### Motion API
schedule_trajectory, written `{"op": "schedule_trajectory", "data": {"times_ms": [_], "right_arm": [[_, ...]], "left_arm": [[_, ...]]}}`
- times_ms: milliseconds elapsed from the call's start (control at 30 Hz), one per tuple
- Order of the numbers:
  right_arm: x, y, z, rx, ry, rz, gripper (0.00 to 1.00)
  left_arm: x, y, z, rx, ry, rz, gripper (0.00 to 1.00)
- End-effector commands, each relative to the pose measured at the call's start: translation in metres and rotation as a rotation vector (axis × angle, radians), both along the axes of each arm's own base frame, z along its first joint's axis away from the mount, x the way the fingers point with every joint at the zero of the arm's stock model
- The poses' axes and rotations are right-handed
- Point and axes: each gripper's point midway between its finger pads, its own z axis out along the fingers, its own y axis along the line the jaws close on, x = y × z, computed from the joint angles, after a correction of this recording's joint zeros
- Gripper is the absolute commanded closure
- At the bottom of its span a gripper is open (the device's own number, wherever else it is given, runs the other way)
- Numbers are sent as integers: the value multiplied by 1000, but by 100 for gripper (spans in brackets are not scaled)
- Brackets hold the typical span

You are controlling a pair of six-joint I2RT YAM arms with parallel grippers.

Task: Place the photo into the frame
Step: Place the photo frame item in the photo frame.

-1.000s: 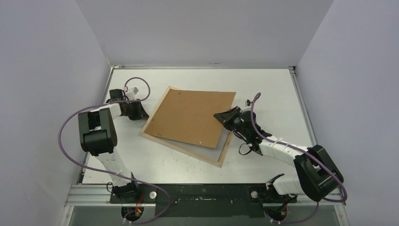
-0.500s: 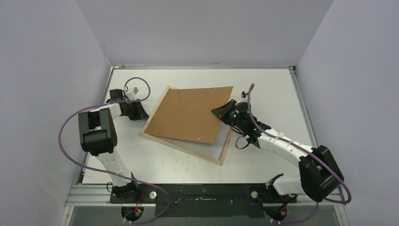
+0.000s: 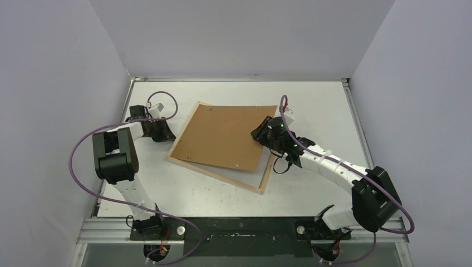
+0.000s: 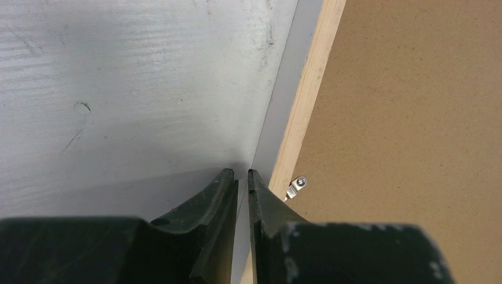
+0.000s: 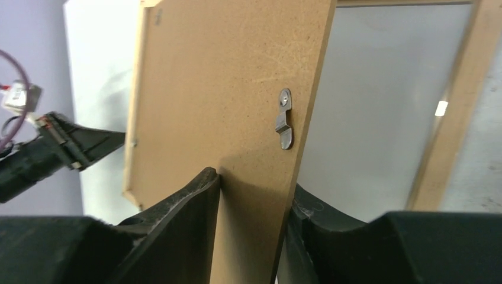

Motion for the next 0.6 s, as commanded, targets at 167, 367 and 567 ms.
{"op": "schedule_trajectory", "data": {"times_ms": [167,367,567], "right_arm": [[-2,-23,-24,-298,64,7,52],[-3,-20,-38,-359,122,26,36],[-3,-17,-33,-374,106,27,27]], "left_arm": [[-18,-17,-12,-54,82,-34,87],[-17,-18,-11,-56,79,-33,88],[-18,-18,-11,-58,81,-34,88]]}}
